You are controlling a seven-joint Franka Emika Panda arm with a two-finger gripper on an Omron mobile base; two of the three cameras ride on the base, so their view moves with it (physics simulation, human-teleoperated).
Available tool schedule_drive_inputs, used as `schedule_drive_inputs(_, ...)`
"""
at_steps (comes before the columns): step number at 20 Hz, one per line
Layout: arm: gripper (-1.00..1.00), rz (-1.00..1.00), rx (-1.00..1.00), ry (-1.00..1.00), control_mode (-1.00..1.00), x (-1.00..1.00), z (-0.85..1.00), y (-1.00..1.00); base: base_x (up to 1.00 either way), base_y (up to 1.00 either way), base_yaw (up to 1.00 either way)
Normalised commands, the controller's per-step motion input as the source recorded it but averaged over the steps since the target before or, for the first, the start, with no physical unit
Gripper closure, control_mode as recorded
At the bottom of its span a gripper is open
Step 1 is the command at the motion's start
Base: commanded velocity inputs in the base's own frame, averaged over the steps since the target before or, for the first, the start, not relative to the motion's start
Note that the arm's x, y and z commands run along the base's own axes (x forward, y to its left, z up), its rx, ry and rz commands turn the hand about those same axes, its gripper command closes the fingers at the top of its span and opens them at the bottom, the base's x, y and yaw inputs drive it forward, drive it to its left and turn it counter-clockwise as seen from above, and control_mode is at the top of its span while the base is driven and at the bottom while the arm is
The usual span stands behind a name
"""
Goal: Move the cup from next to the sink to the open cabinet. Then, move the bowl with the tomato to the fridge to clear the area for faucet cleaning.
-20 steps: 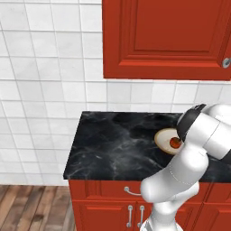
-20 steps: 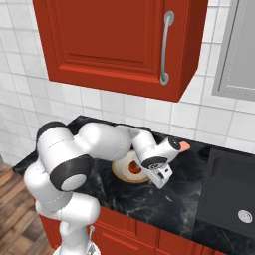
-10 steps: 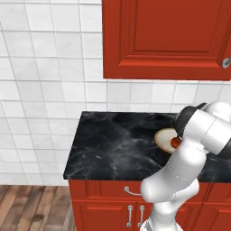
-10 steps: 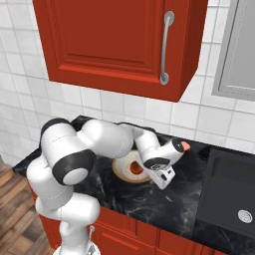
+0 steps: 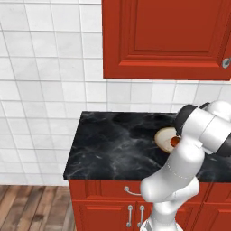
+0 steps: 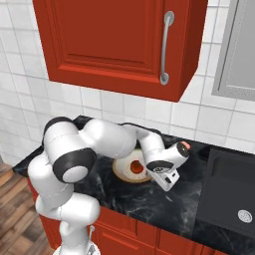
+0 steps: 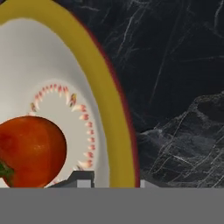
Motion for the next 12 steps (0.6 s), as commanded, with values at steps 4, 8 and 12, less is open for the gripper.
schedule_drive_inputs(4,1.00,0.00,0.00,-0.12,-1.00,-0.20,0.15,0.00,0.00,0.00,0.00)
schedule_drive_inputs(8,1.00,0.00,0.00,-0.38,-1.00,-0.57,0.98,0.01,0.00,0.00,0.00)
schedule_drive_inputs(12,1.00,0.00,0.00,-0.24,-1.00,-0.64,0.98,0.14,0.00,0.00,0.00)
